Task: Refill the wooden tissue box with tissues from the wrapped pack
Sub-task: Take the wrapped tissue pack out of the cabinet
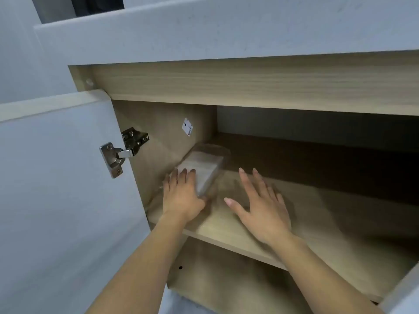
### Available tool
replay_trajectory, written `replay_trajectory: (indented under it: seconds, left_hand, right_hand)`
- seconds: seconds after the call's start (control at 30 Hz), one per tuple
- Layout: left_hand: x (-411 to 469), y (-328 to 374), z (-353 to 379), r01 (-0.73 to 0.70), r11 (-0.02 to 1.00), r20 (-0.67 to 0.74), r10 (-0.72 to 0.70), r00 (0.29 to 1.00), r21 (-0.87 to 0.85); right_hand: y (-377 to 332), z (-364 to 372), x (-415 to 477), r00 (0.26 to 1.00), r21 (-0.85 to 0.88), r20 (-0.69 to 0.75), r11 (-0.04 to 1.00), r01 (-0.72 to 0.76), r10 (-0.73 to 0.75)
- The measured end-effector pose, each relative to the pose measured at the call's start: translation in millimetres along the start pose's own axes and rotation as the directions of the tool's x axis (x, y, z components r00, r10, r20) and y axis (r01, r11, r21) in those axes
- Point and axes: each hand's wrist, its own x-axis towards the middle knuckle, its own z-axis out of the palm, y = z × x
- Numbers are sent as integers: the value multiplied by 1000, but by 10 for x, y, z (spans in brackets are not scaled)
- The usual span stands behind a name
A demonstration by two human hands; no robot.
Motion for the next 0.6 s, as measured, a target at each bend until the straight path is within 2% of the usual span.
replay_trajectory:
  seconds: [0.17,0.27,0.37,0.43,0.5,0.6]
  left_hand:
    - [79,-78,71,-61,998,121,59,991,10]
    - [9,-43,110,-124,988,66,119,991,89]
    - [-140,74,115,-136,988,20,135,991,71]
    - [-276,186,122,-145,987,-32,148,989,68]
    - [-425,293,126,-154,987,-94,159,983,55]
    - [-590,425,153,-156,988,-151,152,977,-19]
  right_hand:
    - [-90,111,129,1000,31,7,999,-8,8]
    - [-156,165,168,1000,86,-3,996,-27,27]
    - [-256,216,182,996,271,3,958,-89,92]
    - [-324,249,207,983,485,49,857,-176,174]
    - [-363,263,253,960,687,105,679,-259,260]
    - [-355,232,316,908,826,168,448,-342,384]
